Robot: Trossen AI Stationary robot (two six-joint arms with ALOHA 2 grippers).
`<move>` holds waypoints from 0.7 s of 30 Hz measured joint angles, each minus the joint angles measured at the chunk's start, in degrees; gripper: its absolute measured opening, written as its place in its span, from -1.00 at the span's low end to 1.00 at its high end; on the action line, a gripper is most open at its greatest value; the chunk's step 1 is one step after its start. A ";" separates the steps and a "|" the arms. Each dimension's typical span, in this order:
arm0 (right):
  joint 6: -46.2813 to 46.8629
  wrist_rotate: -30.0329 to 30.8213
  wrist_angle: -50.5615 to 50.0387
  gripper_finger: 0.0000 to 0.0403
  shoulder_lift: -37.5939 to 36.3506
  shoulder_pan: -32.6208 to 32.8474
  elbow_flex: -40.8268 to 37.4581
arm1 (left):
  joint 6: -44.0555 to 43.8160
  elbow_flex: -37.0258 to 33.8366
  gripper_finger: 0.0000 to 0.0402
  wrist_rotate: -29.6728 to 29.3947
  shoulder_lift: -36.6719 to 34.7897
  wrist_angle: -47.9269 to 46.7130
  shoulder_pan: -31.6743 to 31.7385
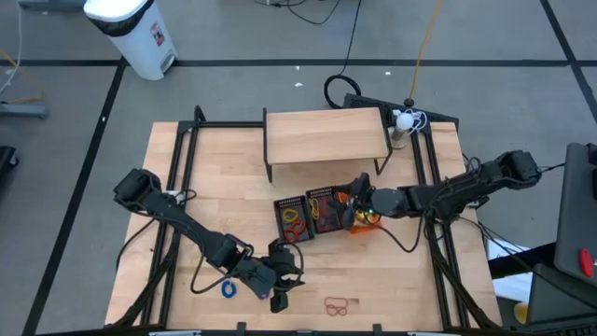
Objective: Pick & Place Office Desk Supplies
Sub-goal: Put the orange rubber band into the right black bin, then put the purple spiral keychain tie into the left black bin
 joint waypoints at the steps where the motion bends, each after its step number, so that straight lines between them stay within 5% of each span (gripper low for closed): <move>1: 0.89 -0.73 -0.09 0.21 0.00 -0.21 0.00 | 0.00 0.00 -0.38 0.00 0.00 0.00 0.00; 8: 8.02 -7.76 -3.69 0.13 0.00 -1.81 0.00 | 0.00 0.00 -0.38 0.07 -0.02 0.00 0.00; 21: 12.74 -7.97 -9.15 0.05 -0.02 -3.43 0.00 | 0.02 0.00 -0.38 0.11 0.00 0.02 0.00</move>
